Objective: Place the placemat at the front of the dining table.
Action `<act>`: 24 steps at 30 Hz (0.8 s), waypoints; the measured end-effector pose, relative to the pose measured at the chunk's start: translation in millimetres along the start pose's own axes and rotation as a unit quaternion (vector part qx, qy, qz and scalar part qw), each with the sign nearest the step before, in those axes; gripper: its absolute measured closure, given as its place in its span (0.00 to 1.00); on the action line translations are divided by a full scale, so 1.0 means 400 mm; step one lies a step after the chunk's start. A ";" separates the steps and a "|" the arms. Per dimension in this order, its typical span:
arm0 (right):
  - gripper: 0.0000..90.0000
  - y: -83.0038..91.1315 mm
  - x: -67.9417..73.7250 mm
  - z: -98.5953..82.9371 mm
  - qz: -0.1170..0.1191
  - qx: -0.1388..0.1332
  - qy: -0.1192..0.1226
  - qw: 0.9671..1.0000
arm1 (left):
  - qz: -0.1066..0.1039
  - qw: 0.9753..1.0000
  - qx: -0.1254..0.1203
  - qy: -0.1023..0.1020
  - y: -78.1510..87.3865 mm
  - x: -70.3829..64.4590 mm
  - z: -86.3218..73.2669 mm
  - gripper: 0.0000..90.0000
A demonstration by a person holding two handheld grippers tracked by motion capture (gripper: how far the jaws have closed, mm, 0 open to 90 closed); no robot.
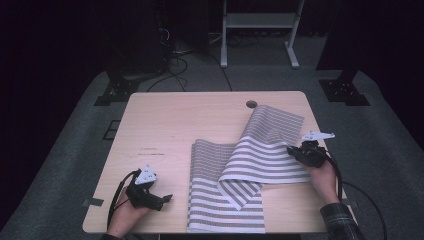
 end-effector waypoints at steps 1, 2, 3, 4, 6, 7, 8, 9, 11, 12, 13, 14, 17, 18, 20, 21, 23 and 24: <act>0.93 -0.004 -0.005 0.001 -0.001 0.002 -0.002 1.000 | 0.000 1.000 0.000 0.000 0.000 0.000 0.000 0.00; 0.93 -0.010 -0.018 0.004 -0.003 0.007 -0.008 1.000 | 0.000 1.000 0.000 0.000 0.000 0.000 0.000 0.00; 0.93 -0.012 -0.023 0.007 -0.004 0.002 -0.011 1.000 | 0.000 1.000 0.000 0.000 0.000 0.000 0.000 0.00; 0.93 -0.013 -0.028 0.011 -0.005 0.001 -0.015 1.000 | 0.000 1.000 0.000 0.000 0.000 0.000 0.000 0.00; 0.93 -0.016 -0.035 0.016 -0.010 -0.003 -0.015 1.000 | 0.000 1.000 0.000 0.000 0.000 0.000 0.000 0.00; 0.93 -0.016 -0.035 0.016 -0.010 -0.003 -0.015 1.000 | 0.000 1.000 0.000 0.000 0.000 0.000 0.000 0.00; 0.93 -0.021 -0.039 0.016 -0.012 -0.003 -0.017 1.000 | 0.000 1.000 0.000 0.000 0.000 0.000 0.000 0.00; 0.92 -0.023 -0.040 0.015 -0.012 -0.002 -0.017 1.000 | 0.000 1.000 0.000 0.000 0.000 0.000 0.000 0.00; 0.86 -0.026 -0.041 0.017 -0.004 -0.001 -0.021 1.000 | 0.000 1.000 0.000 0.000 0.000 0.000 0.000 0.00; 0.82 -0.025 -0.042 0.021 -0.007 -0.007 -0.022 1.000 | 0.000 1.000 0.000 0.001 -0.001 0.001 0.001 0.00; 0.81 -0.023 -0.042 0.022 -0.003 -0.008 -0.024 1.000 | 0.000 1.000 -0.001 0.001 -0.001 0.002 0.001 0.00; 0.77 -0.021 -0.040 0.023 0.005 -0.009 -0.027 1.000 | 0.000 1.000 -0.001 0.001 -0.001 0.002 0.001 0.00; 0.71 -0.014 -0.033 0.025 0.011 -0.011 -0.029 0.999 | 0.001 1.000 -0.001 0.002 -0.001 0.001 0.001 0.00; 0.71 -0.014 -0.033 0.025 0.011 -0.011 -0.029 0.999 | 0.001 1.000 -0.001 0.002 -0.001 0.001 0.001 0.00; 0.67 -0.008 -0.025 0.028 0.011 -0.013 -0.026 1.000 | 0.001 1.000 -0.001 0.002 -0.001 0.001 0.001 0.00; 0.65 -0.004 -0.019 0.030 0.012 -0.013 -0.022 1.000 | 0.001 1.000 -0.001 0.002 -0.001 0.001 0.001 0.00; 0.64 0.002 -0.011 0.031 0.016 -0.015 -0.023 0.999 | 0.001 1.000 -0.001 0.002 -0.001 0.001 0.001 0.00; 0.62 0.008 -0.003 0.028 0.021 -0.015 -0.022 0.999 | 0.001 1.000 0.000 0.002 -0.001 0.001 0.001 0.00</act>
Point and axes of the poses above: each handheld gripper's, and its own axes: y roughly backward along the jaws, z roughly out of its top, x roughly to its left, the point moved 7 cm from there along -y, roughly forward along the jaws, and after that the axes turned 3 degrees about z, right-handed, at the moved point
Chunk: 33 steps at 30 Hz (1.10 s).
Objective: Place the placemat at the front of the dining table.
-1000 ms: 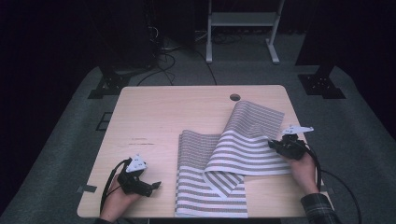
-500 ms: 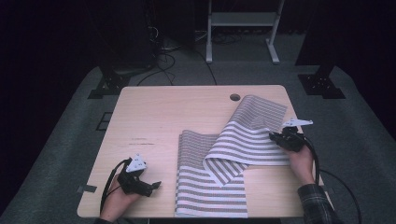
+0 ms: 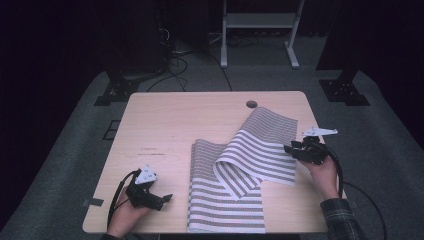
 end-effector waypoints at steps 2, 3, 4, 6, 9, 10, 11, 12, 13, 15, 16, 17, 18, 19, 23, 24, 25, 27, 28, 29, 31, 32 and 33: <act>0.61 0.008 0.010 -0.004 0.005 0.004 -0.001 1.000 | 0.001 1.000 0.000 0.000 0.000 0.001 0.000 0.00; 0.61 0.008 0.010 -0.004 0.005 0.004 -0.001 1.000 | 0.001 1.000 0.000 0.000 0.000 0.001 0.000 0.00; 0.61 0.012 0.016 -0.005 0.006 0.004 0.000 1.000 | 0.001 1.000 0.000 0.001 0.000 0.001 0.001 0.00; 0.59 0.026 0.036 -0.016 0.012 -0.001 0.001 1.000 | 0.002 1.000 0.000 0.001 0.000 0.001 0.000 0.00; 0.58 0.043 0.061 -0.025 0.016 -0.006 -0.002 1.000 | 0.002 1.000 0.001 -0.001 0.001 -0.001 -0.001 0.00; 0.58 0.049 0.070 -0.025 0.017 -0.009 -0.001 1.000 | 0.001 1.000 0.001 -0.001 0.001 -0.001 -0.001 0.00; 0.58 0.054 0.079 -0.028 0.019 -0.012 0.001 1.000 | 0.001 1.000 0.000 0.000 0.001 -0.002 -0.001 0.00; 0.57 0.059 0.088 -0.031 0.021 -0.013 0.001 1.000 | 0.001 1.000 0.000 -0.001 0.001 -0.002 -0.001 0.00; 0.57 0.064 0.097 -0.036 0.023 -0.014 -0.001 1.000 | 0.001 1.000 0.000 -0.001 0.001 -0.002 -0.001 0.00; 0.57 0.070 0.115 -0.046 0.034 -0.016 0.001 0.999 | 0.001 1.000 0.000 -0.001 0.002 -0.003 -0.001 0.00; 0.57 0.070 0.115 -0.046 0.034 -0.016 0.001 0.999 | 0.001 1.000 0.000 -0.001 0.002 -0.003 -0.001 0.00; 0.57 0.074 0.129 -0.054 0.040 -0.018 0.000 0.999 | 0.001 1.000 0.000 -0.001 0.002 -0.003 -0.001 0.00; 0.57 0.074 0.129 -0.054 0.040 -0.018 0.000 0.999 | 0.001 1.000 0.000 -0.001 0.002 -0.003 -0.001 0.00; 0.57 0.075 0.138 -0.060 0.045 -0.016 -0.001 0.999 | 0.001 1.000 0.000 -0.001 0.002 -0.003 -0.001 0.00; 0.57 0.075 0.164 -0.083 0.052 -0.014 0.004 0.999 | 0.001 1.000 0.000 -0.001 0.002 -0.003 -0.001 0.00; 0.57 0.076 0.169 -0.087 0.053 -0.012 0.004 0.999 | 0.001 1.000 0.000 -0.001 0.002 -0.003 -0.001 0.00; 0.57 0.077 0.176 -0.092 0.054 -0.009 0.008 0.998 | 0.001 1.000 0.000 -0.001 0.002 -0.003 -0.001 0.00; 0.57 0.083 0.194 -0.097 0.057 -0.014 0.015 0.998 | 0.001 1.000 0.000 -0.001 0.002 -0.003 -0.001 0.00; 0.57 0.084 0.201 -0.098 0.058 -0.014 0.015 0.998 | 0.001 1.000 0.000 -0.001 0.002 -0.003 -0.001 0.00; 0.57 0.083 0.208 -0.099 0.061 -0.014 0.018 0.998 | 0.001 1.000 0.000 -0.001 0.002 -0.003 -0.001 0.00; 0.57 0.082 0.213 -0.100 0.063 -0.013 0.022 0.998 | 0.001 1.000 0.000 -0.001 0.002 -0.003 -0.001 0.00; 0.57 0.080 0.222 -0.099 0.068 -0.013 0.025 0.997 | 0.001 1.000 0.000 -0.001 0.002 -0.003 -0.001 0.00; 0.57 0.077 0.229 -0.097 0.071 -0.013 0.029 0.997 | 0.001 1.000 0.000 -0.001 0.002 -0.003 -0.001 0.00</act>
Point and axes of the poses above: each handheld gripper's, and its own axes: y roughly backward along the jaws, z roughly out of its top, x roughly to its left, the point moved 7 cm from there along -y, roughly forward along the jaws, and after that the axes turned 3 degrees about z, right-handed, at the moved point
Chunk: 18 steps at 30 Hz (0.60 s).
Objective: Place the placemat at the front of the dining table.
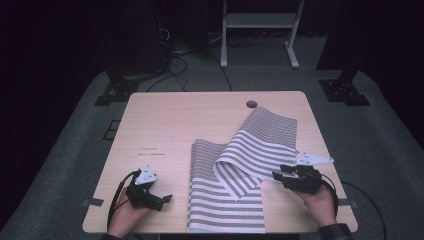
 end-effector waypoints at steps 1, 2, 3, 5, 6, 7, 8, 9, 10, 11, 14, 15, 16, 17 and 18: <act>0.57 -0.004 0.005 0.001 0.002 -0.001 0.001 1.000 | 0.000 1.000 0.000 0.000 0.000 0.000 0.000 0.00; 0.58 -0.014 0.016 0.003 0.009 0.000 0.004 1.000 | 0.000 1.000 0.000 0.000 0.000 0.000 0.000 0.00; 0.58 -0.014 0.016 0.003 0.009 0.000 0.004 1.000 | 0.000 1.000 0.000 0.000 0.000 0.000 0.000 0.00; 0.58 -0.024 0.029 0.007 0.017 0.002 0.009 1.000 | 0.000 1.000 0.000 0.000 0.000 0.000 0.000 0.00; 0.58 -0.030 0.036 0.007 0.021 0.004 0.012 1.000 | 0.000 1.000 0.000 0.000 0.000 0.000 0.000 0.00; 0.58 -0.040 0.050 0.008 0.030 0.008 0.016 0.999 | 0.000 1.000 0.000 0.000 0.000 0.000 0.000 0.00; 0.58 -0.040 0.050 0.008 0.030 0.008 0.016 0.999 | 0.000 1.000 0.000 0.000 0.000 0.000 0.000 0.00; 0.58 -0.050 0.064 0.009 0.039 0.009 0.020 0.999 | 0.000 1.000 0.000 0.000 0.000 0.000 0.000 0.00; 0.58 -0.055 0.070 0.010 0.043 0.011 0.021 0.999 | 0.000 1.000 0.000 0.000 0.000 0.000 0.000 0.00; 0.58 -0.060 0.076 0.009 0.045 0.014 0.022 0.999 | 0.000 1.000 0.000 0.000 0.000 0.000 0.000 0.00; 0.57 -0.074 0.093 0.011 0.054 0.017 0.027 0.998 | 0.000 1.000 0.000 0.000 0.000 0.000 0.000 0.00; 0.57 -0.074 0.093 0.011 0.054 0.017 0.027 0.998 | 0.000 1.000 0.000 0.000 0.000 0.000 0.000 0.00; 0.57 -0.077 0.098 0.011 0.055 0.018 0.029 0.998 | 0.000 1.000 0.000 0.000 0.000 0.000 0.000 0.00; 0.56 -0.087 0.113 0.012 0.059 0.021 0.033 0.997 | 0.000 1.000 0.000 0.000 0.000 0.000 0.000 0.00; 0.55 -0.091 0.121 0.012 0.061 0.023 0.035 0.997 | 0.000 1.000 0.000 0.000 0.000 0.000 0.000 0.00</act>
Point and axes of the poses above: each handheld gripper's, and its own axes: y roughly backward along the jaws, z roughly out of its top, x roughly to its left, the point moved 7 cm from there along -y, roughly forward along the jaws, and after that the axes turned 3 degrees about z, right-handed, at the moved point
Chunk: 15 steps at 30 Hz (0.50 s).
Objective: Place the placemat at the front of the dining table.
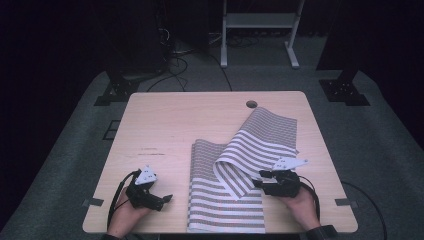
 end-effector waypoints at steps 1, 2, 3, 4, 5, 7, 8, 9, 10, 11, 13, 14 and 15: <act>0.55 0.000 0.000 0.000 0.000 0.000 0.000 1.000 | 0.000 1.000 0.000 0.000 0.000 0.000 0.000 0.00; 0.55 -0.006 0.006 0.001 0.003 0.001 0.004 1.000 | 0.000 1.000 0.000 0.000 0.000 0.000 0.000 0.00; 0.54 -0.012 0.013 0.002 0.005 0.004 0.007 1.000 | 0.000 1.000 0.000 0.000 0.000 0.000 0.000 0.00; 0.53 -0.025 0.026 0.001 0.009 0.010 0.013 1.000 | 0.000 1.000 0.000 0.000 0.000 0.000 0.000 0.00; 0.52 -0.031 0.033 0.001 0.011 0.013 0.017 1.000 | 0.000 1.000 0.000 0.000 0.000 0.000 0.000 0.00; 0.51 -0.044 0.046 0.000 0.014 0.019 0.021 1.000 | 0.000 1.000 0.000 0.000 0.000 0.000 0.000 0.00; 0.50 -0.051 0.052 0.000 0.016 0.021 0.023 0.999 | 0.000 1.000 0.000 0.000 0.000 0.000 0.000 0.00; 0.50 -0.057 0.057 0.000 0.017 0.024 0.026 0.999 | 0.000 1.000 0.000 0.000 0.000 0.000 0.000 0.00; 0.50 -0.063 0.063 0.000 0.019 0.027 0.029 0.999 | 0.000 1.000 0.000 0.000 0.000 0.000 0.000 0.00; 0.50 -0.069 0.069 0.000 0.022 0.030 0.032 0.999 | 0.000 1.000 0.000 0.000 0.000 0.000 0.000 0.00; 0.50 -0.080 0.080 -0.001 0.022 0.035 0.042 0.998 | 0.000 1.000 0.000 0.000 0.000 0.000 0.000 0.00; 0.50 -0.085 0.086 -0.001 0.021 0.038 0.045 0.998 | 0.000 1.000 0.000 0.000 0.000 0.000 0.000 0.00; 0.50 -0.085 0.086 -0.001 0.021 0.038 0.045 0.998 | 0.000 1.000 0.000 0.000 0.000 0.000 0.000 0.00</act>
Point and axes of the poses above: each handheld gripper's, and its own axes: y roughly backward along the jaws, z roughly out of its top, x roughly to its left, the point moved 7 cm from there along -y, roughly forward along the jaws, and after that the axes turned 3 degrees about z, right-handed, at the moved point
